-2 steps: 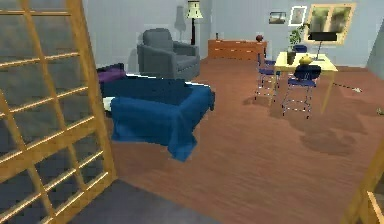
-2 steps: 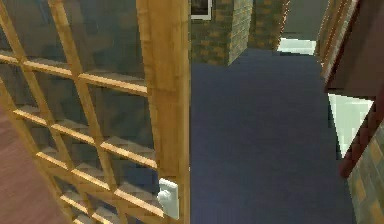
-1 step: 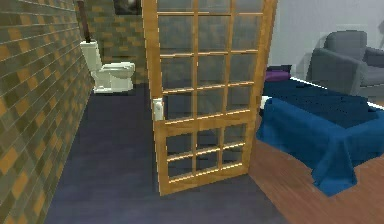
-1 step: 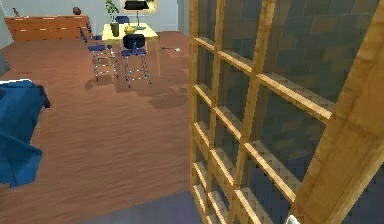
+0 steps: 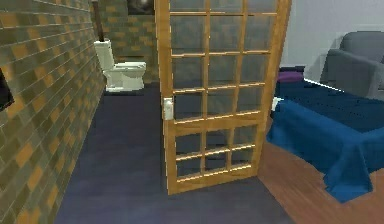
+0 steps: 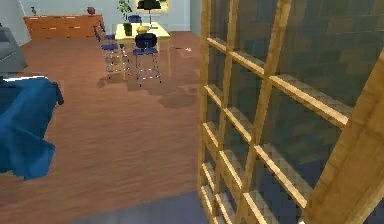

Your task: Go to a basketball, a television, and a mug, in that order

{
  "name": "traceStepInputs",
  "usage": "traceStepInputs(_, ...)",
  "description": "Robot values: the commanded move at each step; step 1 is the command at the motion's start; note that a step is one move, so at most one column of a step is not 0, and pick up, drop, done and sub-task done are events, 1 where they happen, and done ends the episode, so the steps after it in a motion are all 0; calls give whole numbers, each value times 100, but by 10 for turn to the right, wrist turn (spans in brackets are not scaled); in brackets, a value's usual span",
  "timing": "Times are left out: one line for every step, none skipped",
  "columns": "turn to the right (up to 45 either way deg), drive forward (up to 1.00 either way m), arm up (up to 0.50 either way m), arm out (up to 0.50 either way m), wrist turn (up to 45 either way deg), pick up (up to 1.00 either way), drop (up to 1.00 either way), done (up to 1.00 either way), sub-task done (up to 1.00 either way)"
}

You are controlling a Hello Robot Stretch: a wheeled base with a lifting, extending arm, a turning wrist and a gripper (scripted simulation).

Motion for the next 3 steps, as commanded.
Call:
traceStepInputs(0,10,0,0,0,0,0,0,0)
traceStepInputs(450,0,0,0,0,0,0,0,0)
traceStepInputs(270,0,0,0,0,0,0,0,0)
